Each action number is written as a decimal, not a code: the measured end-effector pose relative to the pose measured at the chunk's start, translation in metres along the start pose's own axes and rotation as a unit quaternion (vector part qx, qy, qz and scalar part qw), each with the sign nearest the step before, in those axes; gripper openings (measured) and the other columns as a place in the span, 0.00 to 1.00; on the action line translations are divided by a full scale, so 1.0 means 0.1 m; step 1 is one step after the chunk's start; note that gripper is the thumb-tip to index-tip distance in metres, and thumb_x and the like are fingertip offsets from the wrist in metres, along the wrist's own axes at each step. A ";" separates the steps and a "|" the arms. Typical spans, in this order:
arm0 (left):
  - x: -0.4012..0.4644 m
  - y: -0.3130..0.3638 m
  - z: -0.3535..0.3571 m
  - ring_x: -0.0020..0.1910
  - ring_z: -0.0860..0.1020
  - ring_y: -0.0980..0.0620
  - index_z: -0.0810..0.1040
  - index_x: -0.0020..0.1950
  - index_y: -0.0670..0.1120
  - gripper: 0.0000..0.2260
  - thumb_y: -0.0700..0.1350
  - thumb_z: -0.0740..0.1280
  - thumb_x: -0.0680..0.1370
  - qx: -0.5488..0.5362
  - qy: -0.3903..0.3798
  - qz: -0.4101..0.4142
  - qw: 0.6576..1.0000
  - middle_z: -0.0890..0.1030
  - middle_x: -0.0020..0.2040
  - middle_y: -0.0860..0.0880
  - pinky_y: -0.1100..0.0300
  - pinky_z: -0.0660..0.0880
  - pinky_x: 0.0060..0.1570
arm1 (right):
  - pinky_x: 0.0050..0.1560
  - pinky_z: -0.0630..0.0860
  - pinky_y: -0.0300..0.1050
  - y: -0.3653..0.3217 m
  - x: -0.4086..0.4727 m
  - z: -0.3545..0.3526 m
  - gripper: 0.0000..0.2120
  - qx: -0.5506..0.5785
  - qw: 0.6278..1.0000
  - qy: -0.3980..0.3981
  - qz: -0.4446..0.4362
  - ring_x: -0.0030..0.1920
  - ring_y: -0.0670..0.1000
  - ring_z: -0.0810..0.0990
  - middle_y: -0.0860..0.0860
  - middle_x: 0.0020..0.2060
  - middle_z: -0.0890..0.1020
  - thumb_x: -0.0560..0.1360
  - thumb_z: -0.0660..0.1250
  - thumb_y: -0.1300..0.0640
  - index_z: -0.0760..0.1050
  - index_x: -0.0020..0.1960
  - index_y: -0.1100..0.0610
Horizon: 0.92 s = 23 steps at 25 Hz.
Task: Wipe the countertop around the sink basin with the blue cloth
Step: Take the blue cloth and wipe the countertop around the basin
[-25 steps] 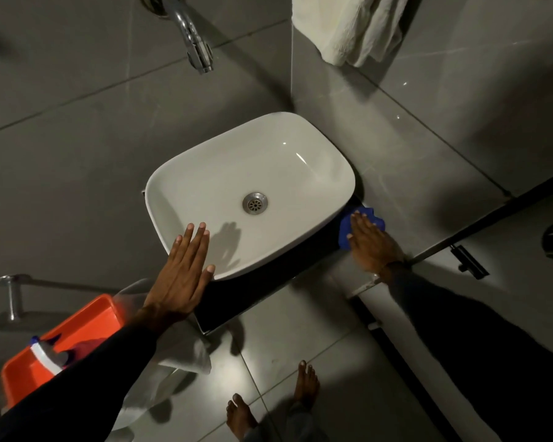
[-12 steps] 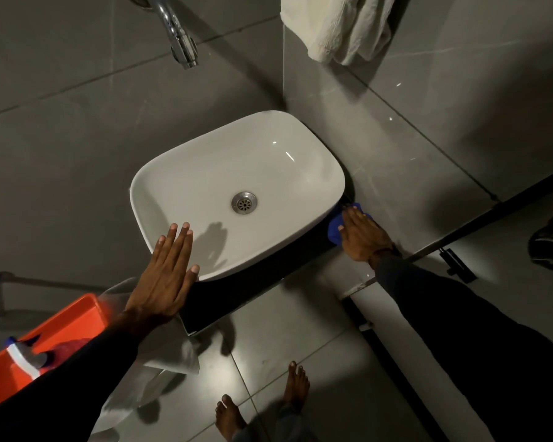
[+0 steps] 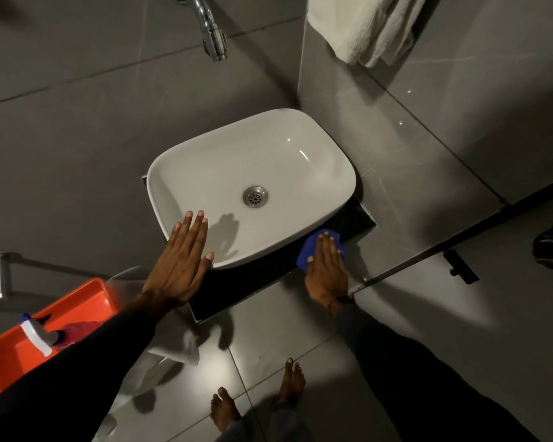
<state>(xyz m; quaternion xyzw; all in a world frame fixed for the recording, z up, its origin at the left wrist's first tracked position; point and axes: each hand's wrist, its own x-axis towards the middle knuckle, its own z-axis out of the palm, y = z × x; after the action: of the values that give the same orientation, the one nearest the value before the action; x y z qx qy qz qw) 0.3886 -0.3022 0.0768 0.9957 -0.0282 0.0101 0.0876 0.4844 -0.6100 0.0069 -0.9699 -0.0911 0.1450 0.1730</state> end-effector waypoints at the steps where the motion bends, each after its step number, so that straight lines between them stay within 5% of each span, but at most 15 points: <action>1: 0.00 0.00 -0.01 0.85 0.42 0.44 0.46 0.83 0.38 0.31 0.54 0.46 0.85 0.002 -0.005 -0.001 1.000 0.47 0.85 0.41 0.49 0.42 0.84 | 0.81 0.45 0.51 -0.12 -0.10 0.08 0.29 0.007 1.000 0.000 -0.017 0.82 0.55 0.47 0.56 0.82 0.50 0.84 0.52 0.54 0.46 0.81 0.60; 14: -0.09 0.16 -0.05 0.85 0.46 0.40 0.49 0.83 0.37 0.32 0.54 0.45 0.84 -0.022 -0.021 -0.079 0.996 0.49 0.85 0.39 0.43 0.48 0.84 | 0.81 0.52 0.57 -0.09 -0.04 -0.20 0.30 -0.132 0.986 -0.044 -0.088 0.81 0.52 0.55 0.53 0.81 0.57 0.82 0.55 0.50 0.53 0.81 0.59; 18: -0.08 0.25 -0.05 0.85 0.46 0.41 0.49 0.83 0.39 0.30 0.54 0.49 0.85 -0.030 -0.014 -0.081 0.996 0.49 0.85 0.41 0.43 0.47 0.84 | 0.80 0.53 0.59 -0.08 -0.06 -0.30 0.33 -0.071 0.996 -0.006 -0.055 0.81 0.55 0.54 0.55 0.80 0.60 0.80 0.61 0.51 0.54 0.80 0.59; 21: -0.05 0.61 -0.06 0.81 0.62 0.39 0.62 0.80 0.38 0.26 0.50 0.56 0.85 -0.032 0.040 -0.016 0.999 0.65 0.81 0.39 0.44 0.57 0.81 | 0.78 0.58 0.60 -0.02 -0.15 -0.36 0.34 0.008 0.999 0.046 -0.010 0.79 0.58 0.61 0.58 0.77 0.67 0.77 0.66 0.52 0.59 0.79 0.59; 23: 0.02 0.94 0.01 0.66 0.75 0.38 0.74 0.71 0.38 0.19 0.46 0.61 0.83 -0.048 0.088 0.079 0.992 0.77 0.69 0.38 0.48 0.70 0.68 | 0.73 0.67 0.59 0.02 -0.19 -0.38 0.33 0.069 0.994 0.080 0.037 0.72 0.62 0.71 0.62 0.70 0.74 0.75 0.69 0.53 0.63 0.77 0.60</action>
<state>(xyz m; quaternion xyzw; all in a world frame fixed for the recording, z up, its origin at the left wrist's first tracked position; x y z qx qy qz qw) 0.3855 -0.3954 0.0923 0.9802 -0.0991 0.1031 0.1367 0.4790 -0.6282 0.0453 -0.9668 -0.0307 0.0790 0.2411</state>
